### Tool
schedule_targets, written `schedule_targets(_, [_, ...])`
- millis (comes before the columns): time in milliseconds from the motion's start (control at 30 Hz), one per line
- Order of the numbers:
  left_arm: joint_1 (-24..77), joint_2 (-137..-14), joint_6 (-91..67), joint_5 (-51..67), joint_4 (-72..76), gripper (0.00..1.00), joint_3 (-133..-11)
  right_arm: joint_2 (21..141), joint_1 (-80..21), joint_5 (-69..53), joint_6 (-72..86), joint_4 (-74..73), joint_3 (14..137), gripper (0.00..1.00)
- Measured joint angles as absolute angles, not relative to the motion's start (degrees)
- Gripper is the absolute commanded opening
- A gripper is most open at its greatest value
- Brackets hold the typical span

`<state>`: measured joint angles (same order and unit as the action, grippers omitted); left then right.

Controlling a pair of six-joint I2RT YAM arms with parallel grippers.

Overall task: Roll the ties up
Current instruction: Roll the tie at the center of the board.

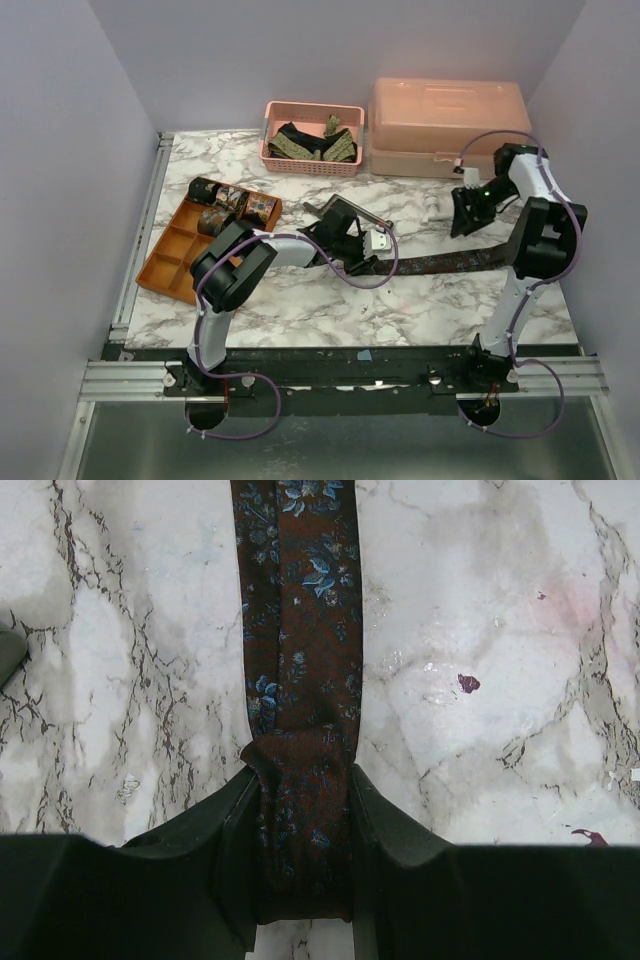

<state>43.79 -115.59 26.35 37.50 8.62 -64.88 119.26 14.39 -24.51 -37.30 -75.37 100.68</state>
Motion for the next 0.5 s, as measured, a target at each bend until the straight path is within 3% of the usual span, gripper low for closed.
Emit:
schedule_targets(267, [43.59,-115.37,26.37,37.28,7.64,0.14,-65.04,116.01,0.27,-48.23,-24.34,-68.88,84.71,0.55])
schedule_targets(500, [43.59,-115.26,26.35,37.04,7.22,0.14,-65.08,115.94,-8.16,-55.31,-11.88,-55.94,75.29,0.53])
